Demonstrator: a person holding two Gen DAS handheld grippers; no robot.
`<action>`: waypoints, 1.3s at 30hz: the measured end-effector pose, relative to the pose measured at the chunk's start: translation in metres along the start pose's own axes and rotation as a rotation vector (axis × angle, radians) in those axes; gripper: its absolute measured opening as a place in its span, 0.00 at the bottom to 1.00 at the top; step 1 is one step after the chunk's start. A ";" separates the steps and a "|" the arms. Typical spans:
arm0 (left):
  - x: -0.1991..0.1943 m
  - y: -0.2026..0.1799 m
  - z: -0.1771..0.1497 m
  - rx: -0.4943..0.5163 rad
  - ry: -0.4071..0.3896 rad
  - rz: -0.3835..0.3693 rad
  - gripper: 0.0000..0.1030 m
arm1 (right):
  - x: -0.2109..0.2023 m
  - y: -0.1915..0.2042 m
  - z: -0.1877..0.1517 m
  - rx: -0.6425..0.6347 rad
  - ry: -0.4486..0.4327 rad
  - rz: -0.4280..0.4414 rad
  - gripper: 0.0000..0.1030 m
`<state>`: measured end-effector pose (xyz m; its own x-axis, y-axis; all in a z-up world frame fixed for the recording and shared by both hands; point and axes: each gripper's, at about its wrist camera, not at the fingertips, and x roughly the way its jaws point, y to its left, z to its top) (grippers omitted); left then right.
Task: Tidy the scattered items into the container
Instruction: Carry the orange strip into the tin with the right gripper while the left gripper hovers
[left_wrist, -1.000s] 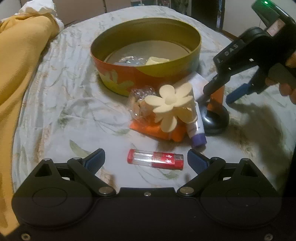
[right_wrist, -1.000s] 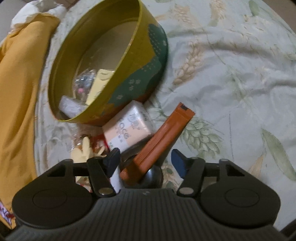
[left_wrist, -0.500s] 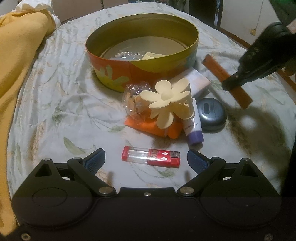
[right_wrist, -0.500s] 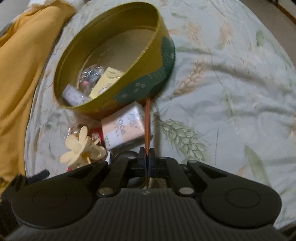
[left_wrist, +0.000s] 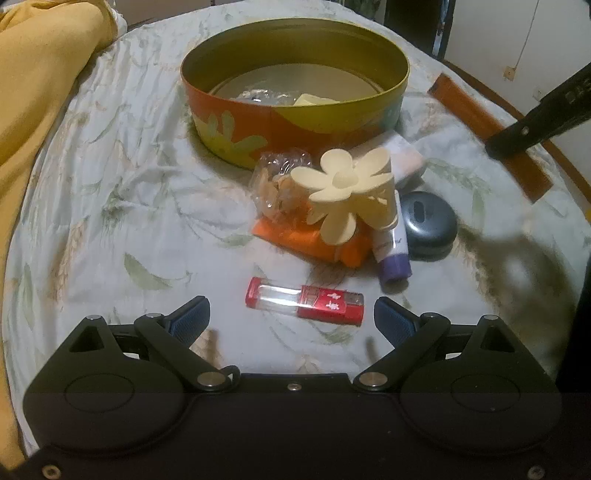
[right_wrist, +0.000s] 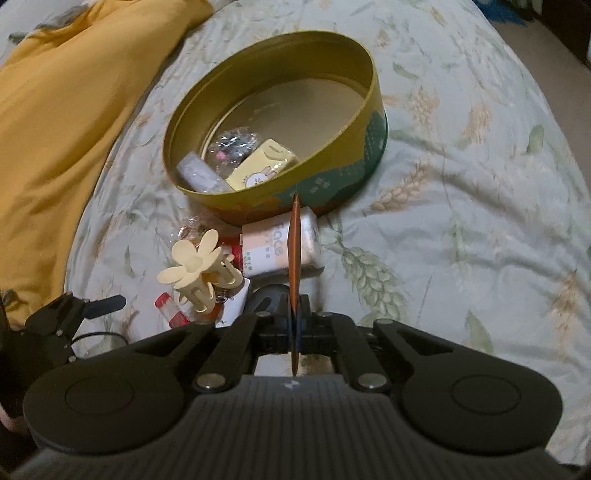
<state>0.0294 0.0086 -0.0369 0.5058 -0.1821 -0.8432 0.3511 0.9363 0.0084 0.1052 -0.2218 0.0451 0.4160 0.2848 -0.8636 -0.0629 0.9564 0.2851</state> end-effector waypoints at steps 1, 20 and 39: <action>0.000 0.001 0.000 -0.001 0.000 -0.001 0.92 | -0.002 0.001 0.001 -0.014 0.002 -0.004 0.03; 0.014 0.009 0.012 0.018 0.014 -0.040 0.92 | -0.039 0.020 0.055 -0.138 -0.056 -0.004 0.03; 0.027 0.008 0.010 0.143 0.056 -0.109 0.93 | -0.031 0.057 0.130 -0.190 -0.128 0.035 0.03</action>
<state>0.0533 0.0078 -0.0538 0.4153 -0.2589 -0.8721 0.5121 0.8589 -0.0112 0.2064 -0.1843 0.1417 0.5216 0.3190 -0.7913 -0.2440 0.9445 0.2199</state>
